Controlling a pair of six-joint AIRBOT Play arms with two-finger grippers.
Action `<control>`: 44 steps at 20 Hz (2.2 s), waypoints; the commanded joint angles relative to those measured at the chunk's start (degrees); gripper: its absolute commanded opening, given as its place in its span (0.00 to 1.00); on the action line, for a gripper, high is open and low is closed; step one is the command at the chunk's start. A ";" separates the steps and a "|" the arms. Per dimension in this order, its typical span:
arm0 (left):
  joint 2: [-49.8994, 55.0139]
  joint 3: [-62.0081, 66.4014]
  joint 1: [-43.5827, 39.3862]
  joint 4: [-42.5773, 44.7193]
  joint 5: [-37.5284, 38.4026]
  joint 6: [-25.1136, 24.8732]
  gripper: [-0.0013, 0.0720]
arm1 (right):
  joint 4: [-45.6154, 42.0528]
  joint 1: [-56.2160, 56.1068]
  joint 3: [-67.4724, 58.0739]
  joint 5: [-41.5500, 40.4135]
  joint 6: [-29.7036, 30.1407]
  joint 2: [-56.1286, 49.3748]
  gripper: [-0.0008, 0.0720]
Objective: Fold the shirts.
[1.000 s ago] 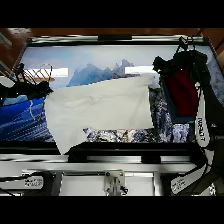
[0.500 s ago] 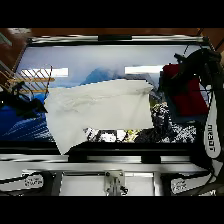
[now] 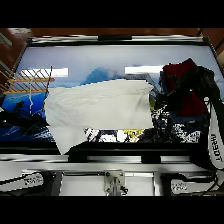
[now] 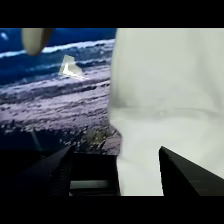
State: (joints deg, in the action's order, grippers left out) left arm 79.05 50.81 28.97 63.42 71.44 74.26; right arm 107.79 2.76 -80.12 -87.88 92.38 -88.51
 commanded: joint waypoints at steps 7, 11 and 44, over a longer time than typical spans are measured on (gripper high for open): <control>5.77 -0.94 -6.14 -4.59 -9.88 -1.33 0.78 | -0.15 0.04 1.40 -0.61 -0.85 0.22 0.79; 5.68 -0.70 -6.36 -4.55 -9.35 -1.88 0.08 | -2.99 0.37 10.38 -0.37 -0.85 0.22 0.80; -28.17 20.72 -12.50 -17.07 -9.97 -6.73 0.07 | -3.74 -4.37 -1.60 22.93 -0.59 26.51 0.09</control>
State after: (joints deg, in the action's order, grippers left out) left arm 59.75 62.83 18.13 52.93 64.42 67.77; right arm 109.06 -1.56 -73.17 -68.58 89.91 -71.02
